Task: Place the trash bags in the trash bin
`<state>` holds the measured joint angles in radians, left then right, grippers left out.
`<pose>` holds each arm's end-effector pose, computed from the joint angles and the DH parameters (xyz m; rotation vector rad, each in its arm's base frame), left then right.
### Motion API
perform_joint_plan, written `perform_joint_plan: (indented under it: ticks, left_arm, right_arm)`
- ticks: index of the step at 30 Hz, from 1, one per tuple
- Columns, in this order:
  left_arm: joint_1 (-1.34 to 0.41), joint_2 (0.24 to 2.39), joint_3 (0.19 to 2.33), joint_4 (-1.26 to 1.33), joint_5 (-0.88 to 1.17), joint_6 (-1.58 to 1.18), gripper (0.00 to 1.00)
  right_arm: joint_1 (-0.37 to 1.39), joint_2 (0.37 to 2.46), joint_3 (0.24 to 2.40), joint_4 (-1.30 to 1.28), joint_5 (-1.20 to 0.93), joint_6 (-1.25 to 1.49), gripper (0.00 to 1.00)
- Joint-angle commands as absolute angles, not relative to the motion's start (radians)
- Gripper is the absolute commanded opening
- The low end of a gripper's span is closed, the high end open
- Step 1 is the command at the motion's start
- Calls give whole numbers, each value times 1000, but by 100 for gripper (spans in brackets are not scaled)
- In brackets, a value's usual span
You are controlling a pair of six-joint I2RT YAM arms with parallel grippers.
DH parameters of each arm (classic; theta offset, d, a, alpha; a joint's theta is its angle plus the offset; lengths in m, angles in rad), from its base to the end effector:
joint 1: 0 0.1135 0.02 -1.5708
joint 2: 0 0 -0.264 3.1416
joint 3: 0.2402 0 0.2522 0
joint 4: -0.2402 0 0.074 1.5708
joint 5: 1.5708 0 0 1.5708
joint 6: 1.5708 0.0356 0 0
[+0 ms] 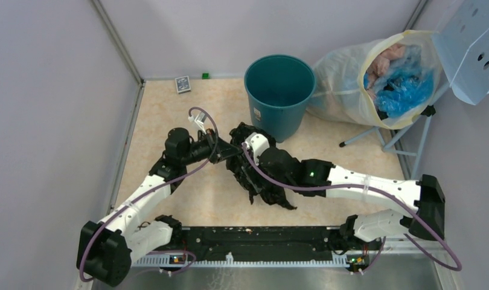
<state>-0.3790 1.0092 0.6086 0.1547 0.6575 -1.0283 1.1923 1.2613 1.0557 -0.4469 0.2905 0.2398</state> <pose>0.2033 -0.1044 0.2718 -0.1337 2.0671 -1.5310 0.1120 0.2541 0.3080 -0.8780 2.0533 0.4770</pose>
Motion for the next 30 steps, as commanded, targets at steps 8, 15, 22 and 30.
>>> perform_joint_plan:
  ticks: [8,15,22,30]
  left_arm:
    - [-374,980,563,248,656,-1108,1]
    - [-364,970,619,116,651,-906,53]
    - [-350,916,686,-211,512,-666,80]
    - [-358,871,534,-37,706,-627,87]
  right_arm:
    - [1203,1313,1045,-314,317,312,29]
    - [1179,1262,1019,-350,451,395,0]
    - [970,1069,844,-233,151,485,0]
    - [810,1042,758,-204,-61,491,0]
